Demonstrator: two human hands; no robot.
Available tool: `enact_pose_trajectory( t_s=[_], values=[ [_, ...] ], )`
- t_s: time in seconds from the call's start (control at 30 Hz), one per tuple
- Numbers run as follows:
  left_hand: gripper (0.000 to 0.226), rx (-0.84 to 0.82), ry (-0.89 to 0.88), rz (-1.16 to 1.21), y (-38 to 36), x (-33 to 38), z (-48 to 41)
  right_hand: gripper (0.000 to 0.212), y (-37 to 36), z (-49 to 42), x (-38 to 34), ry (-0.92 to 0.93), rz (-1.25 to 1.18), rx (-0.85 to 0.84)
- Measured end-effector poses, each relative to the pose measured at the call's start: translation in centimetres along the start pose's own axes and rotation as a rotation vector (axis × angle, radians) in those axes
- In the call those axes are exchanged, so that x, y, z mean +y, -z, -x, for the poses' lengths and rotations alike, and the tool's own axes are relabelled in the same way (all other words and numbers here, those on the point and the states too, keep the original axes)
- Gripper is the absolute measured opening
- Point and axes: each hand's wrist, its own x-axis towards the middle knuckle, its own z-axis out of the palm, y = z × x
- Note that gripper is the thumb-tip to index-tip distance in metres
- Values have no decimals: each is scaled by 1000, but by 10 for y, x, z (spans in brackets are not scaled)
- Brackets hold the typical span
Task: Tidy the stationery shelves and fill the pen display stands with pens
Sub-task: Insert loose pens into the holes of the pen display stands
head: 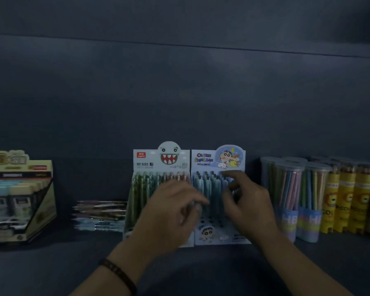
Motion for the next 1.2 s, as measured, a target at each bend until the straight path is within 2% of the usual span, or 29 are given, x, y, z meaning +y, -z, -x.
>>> enact_pose_trajectory(
  t_s=[0.07, 0.13, 0.3, 0.43, 0.57, 0.8, 1.03, 1.2],
  values=[
    [13, 109, 24, -8, 27, -11, -9, 27, -7, 2, -26, 13, -84, 51],
    [14, 136, 59, -33, 58, -24, -8, 19, -20, 7, -57, -9, -183, 43],
    [26, -7, 162, -224, 114, -75, 43, 7, -66, 17, -115, -44, -294, -178],
    [36, -80, 308, -309, 122, -112, 95, 4, -99, 15, -132, -27, -205, -302],
    [32, -183, 448, -321, 121, -131, 120, 7, -110, 28, -129, 57, -142, -254],
    [23, -280, 500, -361, 115, -125, 119, 24, -108, 37, -124, -18, -205, -260],
    [15, -346, 548, -423, 113, -123, 121, 25, -108, 38, -124, -58, -236, -271],
    [6, -401, 598, -380, 114, -118, 119, 25, -107, 38, -125, -80, -242, -297]
  ],
)
